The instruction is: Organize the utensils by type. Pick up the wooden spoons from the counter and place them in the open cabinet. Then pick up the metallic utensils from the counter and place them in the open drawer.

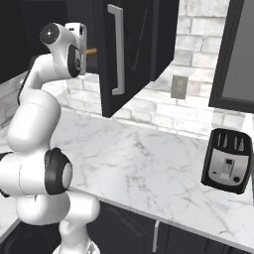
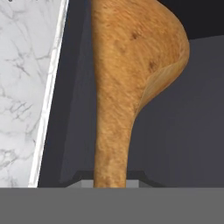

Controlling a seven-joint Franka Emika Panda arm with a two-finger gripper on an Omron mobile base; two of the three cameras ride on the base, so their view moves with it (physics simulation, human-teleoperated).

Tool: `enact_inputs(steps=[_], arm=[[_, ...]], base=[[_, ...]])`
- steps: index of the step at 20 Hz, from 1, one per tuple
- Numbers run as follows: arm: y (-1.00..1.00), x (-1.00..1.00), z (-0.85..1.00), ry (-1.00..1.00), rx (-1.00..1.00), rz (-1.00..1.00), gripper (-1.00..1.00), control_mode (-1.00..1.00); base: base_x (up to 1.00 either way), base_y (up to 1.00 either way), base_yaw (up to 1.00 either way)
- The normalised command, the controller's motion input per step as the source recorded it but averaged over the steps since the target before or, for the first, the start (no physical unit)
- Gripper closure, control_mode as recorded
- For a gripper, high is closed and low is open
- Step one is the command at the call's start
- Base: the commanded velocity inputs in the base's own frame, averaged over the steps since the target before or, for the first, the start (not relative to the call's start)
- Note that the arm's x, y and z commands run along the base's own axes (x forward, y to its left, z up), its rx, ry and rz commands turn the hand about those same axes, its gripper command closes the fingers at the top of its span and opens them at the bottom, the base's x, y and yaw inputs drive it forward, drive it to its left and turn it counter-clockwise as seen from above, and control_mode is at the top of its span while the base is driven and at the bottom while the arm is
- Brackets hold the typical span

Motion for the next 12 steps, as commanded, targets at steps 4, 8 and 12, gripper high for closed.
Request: enact_inputs(steps=[4, 8, 12], arm=[[0.0, 0.42, -0.06, 0.0, 0.0, 0.0, 1.0, -1.0], [0.0, 0.4, -0.03, 0.0, 0.0, 0.0, 1.0, -1.0], [0.0, 0.31, 0.0, 0.0, 0.0, 0.0, 1.0, -1.0]], base=[[0.0, 0.0, 0.0], [0.0, 0.0, 0.0], [0.0, 0.0, 0.0]])
